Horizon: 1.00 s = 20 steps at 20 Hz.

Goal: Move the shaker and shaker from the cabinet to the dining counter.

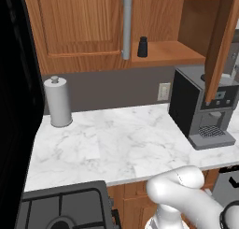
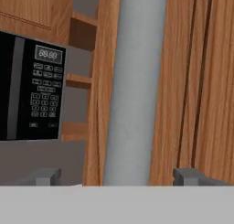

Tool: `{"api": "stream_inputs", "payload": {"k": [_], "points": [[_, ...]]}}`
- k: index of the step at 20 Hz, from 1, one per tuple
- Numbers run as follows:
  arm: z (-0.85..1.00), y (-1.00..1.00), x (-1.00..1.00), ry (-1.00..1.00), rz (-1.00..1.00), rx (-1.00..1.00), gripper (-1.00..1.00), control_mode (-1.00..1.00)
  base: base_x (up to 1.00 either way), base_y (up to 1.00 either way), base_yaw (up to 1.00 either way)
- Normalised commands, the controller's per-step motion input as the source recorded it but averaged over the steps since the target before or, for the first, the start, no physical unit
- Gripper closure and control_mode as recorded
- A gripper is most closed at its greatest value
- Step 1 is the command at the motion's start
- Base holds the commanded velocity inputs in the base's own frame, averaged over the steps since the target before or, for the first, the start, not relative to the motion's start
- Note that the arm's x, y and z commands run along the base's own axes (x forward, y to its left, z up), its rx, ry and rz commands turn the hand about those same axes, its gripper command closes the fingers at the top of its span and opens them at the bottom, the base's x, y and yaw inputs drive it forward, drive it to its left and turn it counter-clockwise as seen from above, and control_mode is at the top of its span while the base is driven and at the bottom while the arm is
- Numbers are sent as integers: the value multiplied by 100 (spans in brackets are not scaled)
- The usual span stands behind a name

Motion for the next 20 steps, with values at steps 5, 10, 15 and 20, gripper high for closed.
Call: {"api": "stream_inputs", "payload": {"k": [5, 10, 15, 20], "points": [[-6, -38, -7, 0, 14, 0, -100, -100, 0, 0, 0], [0, -30, -35, 0, 2, 0, -100, -100, 0, 0, 0], [0, 3, -52, -2, -15, -1, -100, -100, 0, 0, 0], [-5, 61, -37, -14, -46, -11, -100, -100, 0, 0, 0]]}}
